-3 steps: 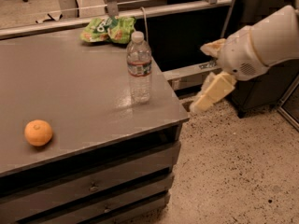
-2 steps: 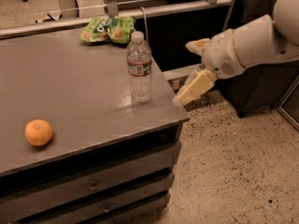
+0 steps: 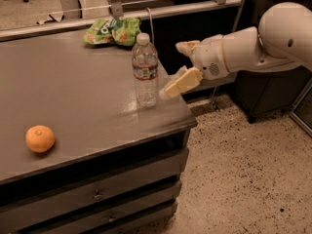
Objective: Move water bottle near orange
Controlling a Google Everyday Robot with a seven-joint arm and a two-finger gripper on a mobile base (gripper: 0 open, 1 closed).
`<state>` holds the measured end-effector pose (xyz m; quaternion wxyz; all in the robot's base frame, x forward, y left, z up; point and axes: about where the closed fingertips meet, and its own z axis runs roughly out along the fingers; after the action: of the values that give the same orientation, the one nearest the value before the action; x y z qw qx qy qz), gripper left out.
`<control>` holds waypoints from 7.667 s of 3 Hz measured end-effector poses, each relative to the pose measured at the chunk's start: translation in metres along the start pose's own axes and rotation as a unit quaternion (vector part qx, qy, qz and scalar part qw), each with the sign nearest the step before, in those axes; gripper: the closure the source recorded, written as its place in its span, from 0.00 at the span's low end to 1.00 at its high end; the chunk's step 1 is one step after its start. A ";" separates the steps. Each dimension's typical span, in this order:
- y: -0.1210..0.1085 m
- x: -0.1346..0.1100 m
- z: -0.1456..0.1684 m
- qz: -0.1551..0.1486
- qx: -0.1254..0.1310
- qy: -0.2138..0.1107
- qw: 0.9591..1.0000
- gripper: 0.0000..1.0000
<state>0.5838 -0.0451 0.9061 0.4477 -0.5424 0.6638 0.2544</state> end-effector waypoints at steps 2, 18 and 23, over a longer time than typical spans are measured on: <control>0.001 -0.023 0.031 0.036 -0.029 -0.076 0.996 0.16; 0.125 -0.137 0.187 0.027 -0.314 -0.156 0.936 1.00; 0.147 -0.141 0.183 0.016 -0.305 -0.164 0.938 0.00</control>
Offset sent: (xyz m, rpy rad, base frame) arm 0.0139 0.0554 0.0110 0.2772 0.0779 0.0583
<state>0.5040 0.2166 0.9213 0.3592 -0.5927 0.4808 0.5371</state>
